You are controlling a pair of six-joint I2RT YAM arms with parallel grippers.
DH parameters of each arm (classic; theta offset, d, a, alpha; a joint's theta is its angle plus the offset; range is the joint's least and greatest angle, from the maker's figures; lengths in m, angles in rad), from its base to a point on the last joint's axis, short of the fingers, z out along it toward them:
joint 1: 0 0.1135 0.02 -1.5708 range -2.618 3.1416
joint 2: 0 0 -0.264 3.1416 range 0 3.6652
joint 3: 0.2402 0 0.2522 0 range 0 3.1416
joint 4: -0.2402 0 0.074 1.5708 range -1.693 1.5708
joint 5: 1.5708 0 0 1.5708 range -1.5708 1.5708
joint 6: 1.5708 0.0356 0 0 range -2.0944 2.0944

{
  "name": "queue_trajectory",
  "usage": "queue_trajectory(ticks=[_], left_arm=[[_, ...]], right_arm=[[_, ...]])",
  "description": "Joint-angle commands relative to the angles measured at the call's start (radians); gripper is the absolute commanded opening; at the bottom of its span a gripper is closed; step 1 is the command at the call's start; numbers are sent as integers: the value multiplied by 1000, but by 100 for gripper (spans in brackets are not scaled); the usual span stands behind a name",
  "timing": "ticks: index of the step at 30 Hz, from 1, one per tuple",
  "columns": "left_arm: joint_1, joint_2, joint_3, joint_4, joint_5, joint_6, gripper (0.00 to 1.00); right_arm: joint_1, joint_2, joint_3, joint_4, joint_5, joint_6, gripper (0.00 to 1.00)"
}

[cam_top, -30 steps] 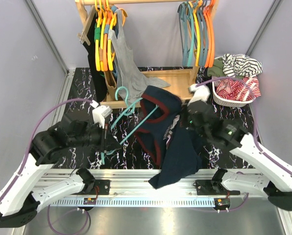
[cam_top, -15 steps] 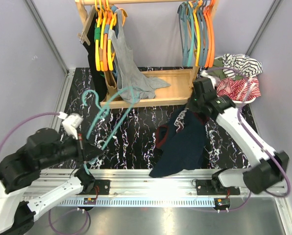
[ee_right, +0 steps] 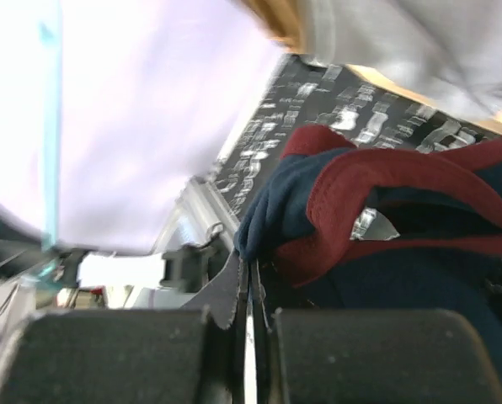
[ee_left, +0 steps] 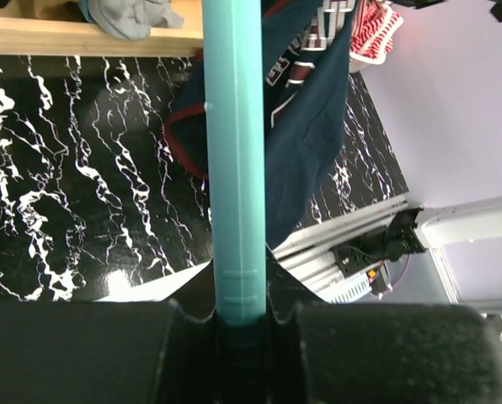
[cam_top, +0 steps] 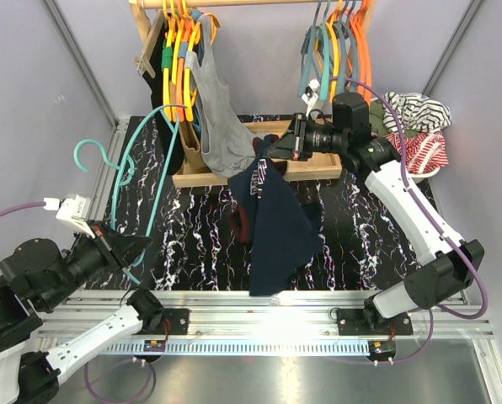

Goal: Remove the tank top from the hanger

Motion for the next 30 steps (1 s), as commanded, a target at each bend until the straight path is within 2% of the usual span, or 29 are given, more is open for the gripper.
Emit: queue_trajectory(ticks=[1,2,4,8,13,16,17,18,19,20,22,24,28,30], left_arm=[[-2,-13,-14,100,-56,2,0],[-3,-9,-12,98,-56,6,0],[-3,-4,-12,100,-51,9,0],[-3,-21,-15,100,-70,7,0],[-7,-38,-49,111,-59,6,0],[-8,-33,-69,128,-48,10,0],[-10,-32,-69,131,-48,16,0],[-10,-29,-69,134,-48,18,0],[-10,-26,-69,140,-47,22,0],[-11,-24,-69,141,-47,24,0],[-11,-21,-69,141,-39,25,0],[-11,-19,-71,143,-36,25,0],[-11,-30,-81,149,-27,13,0],[-11,-35,-90,151,-27,6,0]], right_arm=[[-1,27,125,48,-208,-31,0],[-1,54,194,25,-222,-35,0],[-1,70,221,3,-286,-24,0],[1,30,149,-99,-265,-91,0],[-1,-96,-20,-355,40,-241,0],[1,-186,-132,-442,249,-258,0],[1,-226,-176,-459,312,-251,0],[-1,-243,-190,-476,464,-233,0],[1,-270,-202,-503,528,-207,0],[1,-278,-215,-515,656,-187,0],[-1,-289,-215,-545,757,-148,0],[1,-297,-203,-548,815,-139,0],[9,-237,-164,-534,762,-174,0],[65,-193,-153,-531,719,-194,0]])
